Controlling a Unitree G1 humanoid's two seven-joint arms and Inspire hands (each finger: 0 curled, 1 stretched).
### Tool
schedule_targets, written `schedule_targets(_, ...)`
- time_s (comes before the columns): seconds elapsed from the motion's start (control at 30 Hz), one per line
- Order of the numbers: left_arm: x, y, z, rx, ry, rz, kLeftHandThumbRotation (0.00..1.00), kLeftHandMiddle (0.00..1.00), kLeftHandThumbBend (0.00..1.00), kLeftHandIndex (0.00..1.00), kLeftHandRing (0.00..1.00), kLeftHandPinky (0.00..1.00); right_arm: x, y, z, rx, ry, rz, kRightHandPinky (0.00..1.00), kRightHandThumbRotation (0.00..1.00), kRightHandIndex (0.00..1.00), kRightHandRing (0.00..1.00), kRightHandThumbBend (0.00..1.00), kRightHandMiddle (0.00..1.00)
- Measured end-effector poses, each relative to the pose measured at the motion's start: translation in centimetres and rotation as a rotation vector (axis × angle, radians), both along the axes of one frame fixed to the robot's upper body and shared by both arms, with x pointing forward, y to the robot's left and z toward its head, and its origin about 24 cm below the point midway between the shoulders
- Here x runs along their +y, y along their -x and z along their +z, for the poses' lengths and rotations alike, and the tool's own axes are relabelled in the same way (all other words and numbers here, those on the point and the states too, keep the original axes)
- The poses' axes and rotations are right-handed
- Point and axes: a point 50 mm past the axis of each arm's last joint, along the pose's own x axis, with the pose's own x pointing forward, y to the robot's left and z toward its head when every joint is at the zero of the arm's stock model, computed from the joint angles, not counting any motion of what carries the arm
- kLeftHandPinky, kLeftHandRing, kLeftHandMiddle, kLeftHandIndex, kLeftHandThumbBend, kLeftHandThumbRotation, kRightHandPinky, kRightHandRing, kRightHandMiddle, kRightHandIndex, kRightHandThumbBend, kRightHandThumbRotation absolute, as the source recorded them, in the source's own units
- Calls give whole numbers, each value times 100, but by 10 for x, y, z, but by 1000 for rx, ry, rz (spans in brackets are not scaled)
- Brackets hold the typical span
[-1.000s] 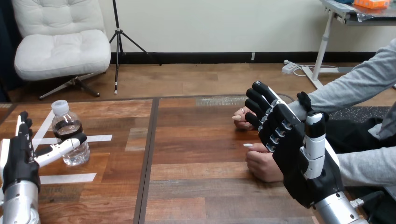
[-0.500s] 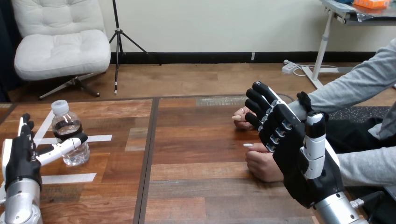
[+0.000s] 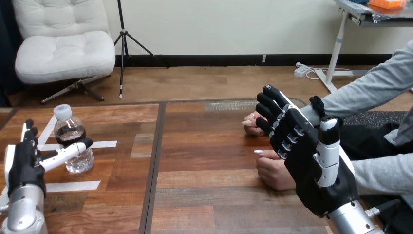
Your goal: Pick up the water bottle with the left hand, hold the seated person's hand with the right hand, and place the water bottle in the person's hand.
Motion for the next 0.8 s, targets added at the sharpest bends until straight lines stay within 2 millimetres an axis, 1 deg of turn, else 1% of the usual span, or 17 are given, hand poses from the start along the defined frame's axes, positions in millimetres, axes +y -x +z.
schedule_targets(0.27,-3,-6,2,12,9,-5,13,100,92,100,100,100,0,0,0,0,0,-1,100,100,95,99,97,96)
schedule_targets(0.57,-6,-15,6,25,16,-16,15,100,94,100,100,100,-1,0,0,0,0,-2,100,100,95,99,96,96)
schedule_targets(0.8,-9,-20,10,28,14,-19,15,100,92,100,100,100,-1,0,0,0,1,-4,100,100,95,99,96,96)
